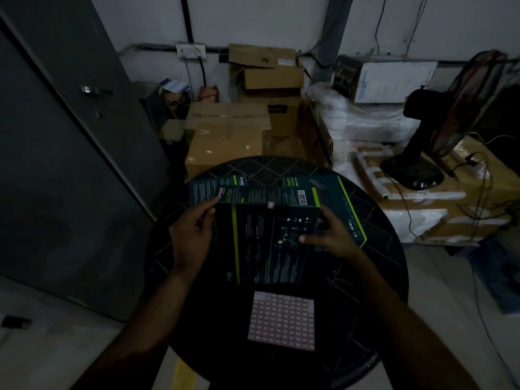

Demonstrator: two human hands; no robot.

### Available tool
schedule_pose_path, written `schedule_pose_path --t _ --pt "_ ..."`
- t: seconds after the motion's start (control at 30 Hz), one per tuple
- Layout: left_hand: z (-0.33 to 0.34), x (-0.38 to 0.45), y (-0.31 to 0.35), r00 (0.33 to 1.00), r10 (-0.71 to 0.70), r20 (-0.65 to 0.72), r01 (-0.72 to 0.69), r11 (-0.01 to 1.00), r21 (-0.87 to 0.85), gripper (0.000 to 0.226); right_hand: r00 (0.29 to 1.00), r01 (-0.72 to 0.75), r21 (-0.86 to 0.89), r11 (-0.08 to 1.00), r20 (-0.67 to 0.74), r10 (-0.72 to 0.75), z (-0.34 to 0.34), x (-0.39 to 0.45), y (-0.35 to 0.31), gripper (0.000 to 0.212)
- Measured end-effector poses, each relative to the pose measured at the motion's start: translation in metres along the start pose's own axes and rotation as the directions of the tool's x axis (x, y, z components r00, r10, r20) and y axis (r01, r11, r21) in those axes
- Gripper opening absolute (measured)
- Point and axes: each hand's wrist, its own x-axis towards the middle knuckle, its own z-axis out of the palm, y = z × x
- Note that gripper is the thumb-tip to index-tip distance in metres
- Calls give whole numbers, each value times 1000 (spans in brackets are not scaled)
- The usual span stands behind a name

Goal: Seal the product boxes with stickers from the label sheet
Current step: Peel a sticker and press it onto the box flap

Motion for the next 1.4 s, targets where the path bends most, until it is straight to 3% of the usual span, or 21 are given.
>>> schedule_pose_path --t 0.1,0.2,0.37,0.47,0.63,0.7,0.73,0.8,0.87,0.9,0.97,1.07,1.2,1.3,1.4 --pt "3 -4 6 999 48 2 -48 985 165 42 1000 -8 -27 1000 4 8 21 5 -1 75" --pt "5 -3 3 999 31 19 -35 977 209 56 999 32 -53 998 -28 -34 24 11 -9 68" --pt "3 2 4 979 -144 145 85 931 354 83 989 132 -46 990 -54 -134 23 17 -43 61" --pt "2 9 3 975 -136 177 31 867 497 97 978 204 -92 975 -19 -207 22 26 -70 67" --pt "5 12 -3 983 -182 36 140 854 500 108 970 230 -71 971 -67 -235 22 28 -93 73" --pt "7 5 -9 961 -277 -1 258 894 367 111 960 225 -18 974 -166 -225 22 30 -95 64" --pt "10 -1 -19 932 -362 36 344 908 238 110 954 214 28 976 -219 -203 20 31 -95 60" --pt "13 -16 -35 820 -524 231 533 846 26 103 946 160 125 979 -302 -116 16 34 -90 60" --pt "14 -30 -45 675 -602 426 679 733 -39 91 942 83 209 974 -334 -8 13 34 -81 59" --pt "13 -34 -48 636 -608 475 716 695 -68 78 938 47 232 972 -344 37 12 35 -74 57" --pt "11 -33 -46 627 -593 505 724 683 -97 59 923 2 253 967 -374 96 10 37 -56 55" --pt "6 -30 -48 589 -590 552 736 674 -64 53 910 -50 260 964 -387 151 9 45 -21 58" --pt "0 -32 -49 563 -595 574 763 641 -85 42 922 -80 331 940 -334 196 9 26 -32 33" --pt "1 -30 -43 536 -629 563 809 574 -128 32 955 -9 370 929 -272 117 8 17 -34 39" --pt "1 -25 -46 571 -623 535 789 597 -146 34 979 28 272 962 -203 29 13 13 -32 28"
